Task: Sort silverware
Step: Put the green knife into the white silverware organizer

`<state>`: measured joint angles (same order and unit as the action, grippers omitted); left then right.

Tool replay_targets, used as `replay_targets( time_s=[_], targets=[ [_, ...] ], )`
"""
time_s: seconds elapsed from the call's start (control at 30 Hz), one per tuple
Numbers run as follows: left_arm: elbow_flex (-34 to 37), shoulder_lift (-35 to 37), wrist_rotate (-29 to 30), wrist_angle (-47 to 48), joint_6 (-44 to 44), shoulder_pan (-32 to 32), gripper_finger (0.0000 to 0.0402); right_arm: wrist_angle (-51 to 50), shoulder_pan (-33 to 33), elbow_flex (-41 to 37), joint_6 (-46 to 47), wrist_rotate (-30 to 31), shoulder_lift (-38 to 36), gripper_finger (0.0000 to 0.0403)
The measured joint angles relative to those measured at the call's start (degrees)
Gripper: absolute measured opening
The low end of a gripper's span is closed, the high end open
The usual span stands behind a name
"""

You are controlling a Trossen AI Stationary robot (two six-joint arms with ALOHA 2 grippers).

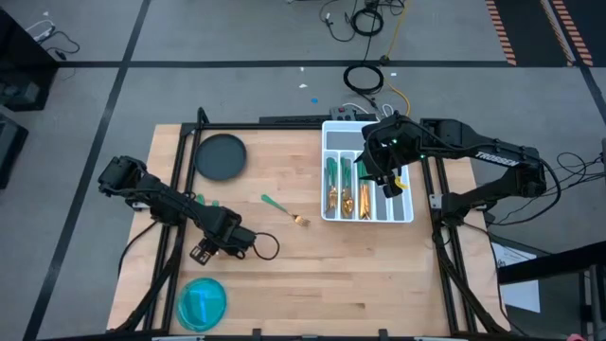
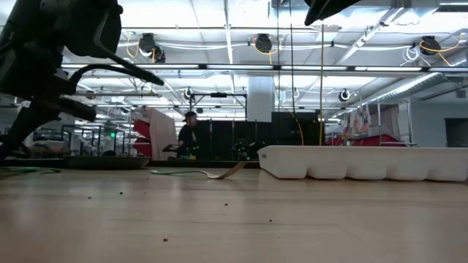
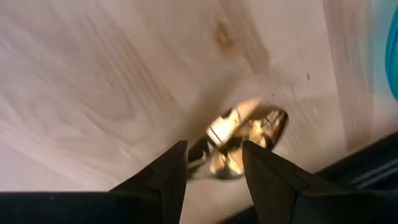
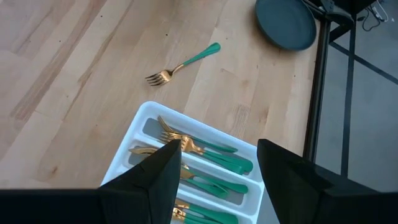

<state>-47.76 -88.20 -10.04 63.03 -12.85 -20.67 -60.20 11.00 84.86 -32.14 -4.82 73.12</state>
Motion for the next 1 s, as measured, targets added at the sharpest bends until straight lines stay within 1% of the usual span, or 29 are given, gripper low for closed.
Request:
replay_targets(
  time_s=[0.2, 0.4, 0.53, 0.67, 0.8, 1.0],
  targets=[
    [1.1, 0.0, 0.3, -2.7, -1.5, 0.0, 0.0160, -0.1, 0.0, 0.0, 1.4, 0.0, 0.0, 0.0206],
    [2.1, 0.0, 0.0, -3.6, -4.0, -0.1, 0.0160, -0.2, 0.0, 0.0, 1.5, 0.0, 0.0, 0.0206],
    [2.1, 0.0, -0.1, -3.7, -4.1, -0.1, 0.0160, -0.2, 0.0, 0.0, 1.5, 0.0, 0.0, 0.0206],
    [2.1, 0.0, -1.1, -4.2, -4.5, -0.1, 0.0160, -0.2, 0.0, 0.0, 1.5, 0.0, 0.0, 0.0206],
    [2.4, 0.0, -3.5, -4.4, -4.5, -0.1, 0.0160, -0.2, 0.0, 0.0, 1.5, 0.0, 0.0, 0.0206],
    [3.6, 0.0, -3.3, -6.5, -4.2, -0.1, 0.0160, -0.2, 0.0, 0.0, 1.5, 0.0, 0.0, 0.0206]
  ],
)
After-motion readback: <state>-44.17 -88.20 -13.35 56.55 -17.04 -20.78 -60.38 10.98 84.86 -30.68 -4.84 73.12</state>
